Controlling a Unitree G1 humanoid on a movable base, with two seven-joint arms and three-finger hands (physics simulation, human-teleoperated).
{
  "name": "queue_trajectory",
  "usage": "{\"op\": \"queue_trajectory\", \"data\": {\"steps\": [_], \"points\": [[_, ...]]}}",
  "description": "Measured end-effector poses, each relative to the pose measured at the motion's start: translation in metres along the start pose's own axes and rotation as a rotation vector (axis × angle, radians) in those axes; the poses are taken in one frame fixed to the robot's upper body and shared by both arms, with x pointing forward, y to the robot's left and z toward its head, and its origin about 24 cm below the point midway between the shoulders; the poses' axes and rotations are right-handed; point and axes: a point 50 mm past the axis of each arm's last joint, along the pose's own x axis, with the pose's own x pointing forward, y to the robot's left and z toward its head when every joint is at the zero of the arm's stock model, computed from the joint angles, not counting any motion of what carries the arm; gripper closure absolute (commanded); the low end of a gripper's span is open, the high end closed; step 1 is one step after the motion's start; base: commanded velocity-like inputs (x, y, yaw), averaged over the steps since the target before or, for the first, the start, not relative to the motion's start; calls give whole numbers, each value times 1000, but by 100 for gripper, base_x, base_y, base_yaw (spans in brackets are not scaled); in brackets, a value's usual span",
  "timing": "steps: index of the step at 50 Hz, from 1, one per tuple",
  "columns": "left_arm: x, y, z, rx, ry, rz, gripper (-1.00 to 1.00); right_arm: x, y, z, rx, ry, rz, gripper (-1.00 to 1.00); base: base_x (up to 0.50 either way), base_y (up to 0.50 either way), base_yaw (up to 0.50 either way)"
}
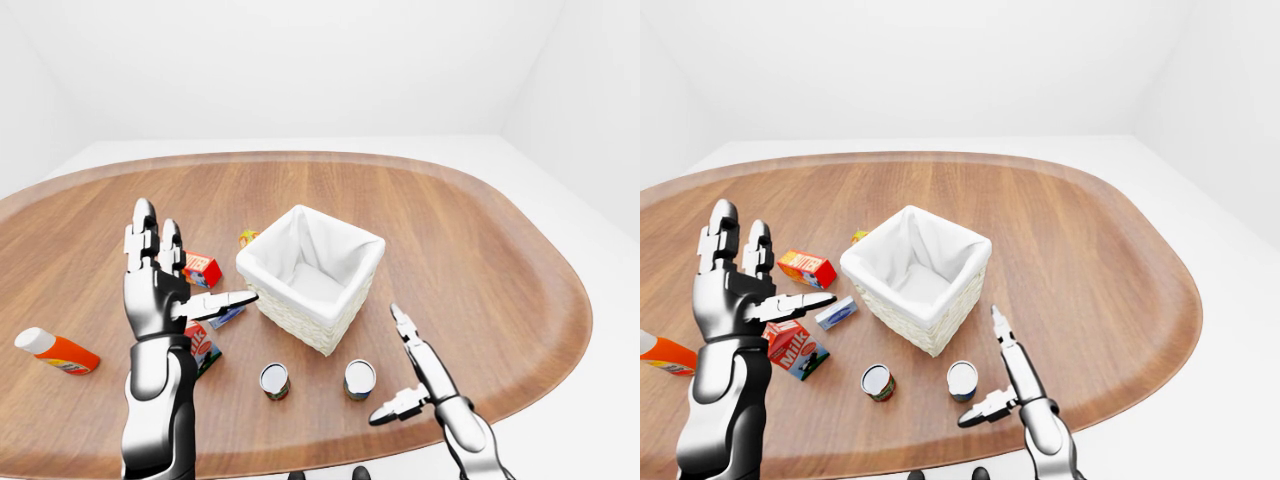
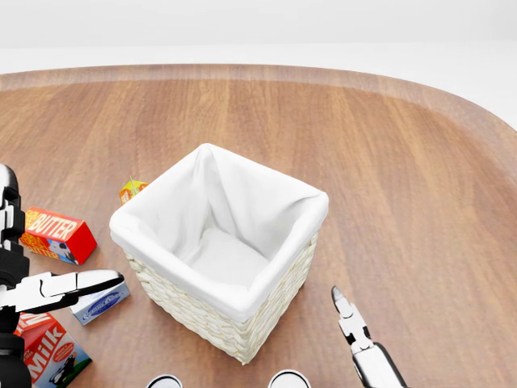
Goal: Pick up the alphabet soup, and put it in the basket.
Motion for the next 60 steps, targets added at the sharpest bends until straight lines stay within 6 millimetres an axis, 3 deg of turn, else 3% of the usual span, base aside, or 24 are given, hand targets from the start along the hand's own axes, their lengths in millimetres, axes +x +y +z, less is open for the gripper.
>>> {"op": "queue_trajectory", "data": {"steps": [60], "points": [[0, -1, -1, 3, 5, -3, -100, 17, 33, -29, -67, 70, 87, -100, 0, 0, 0]]}}
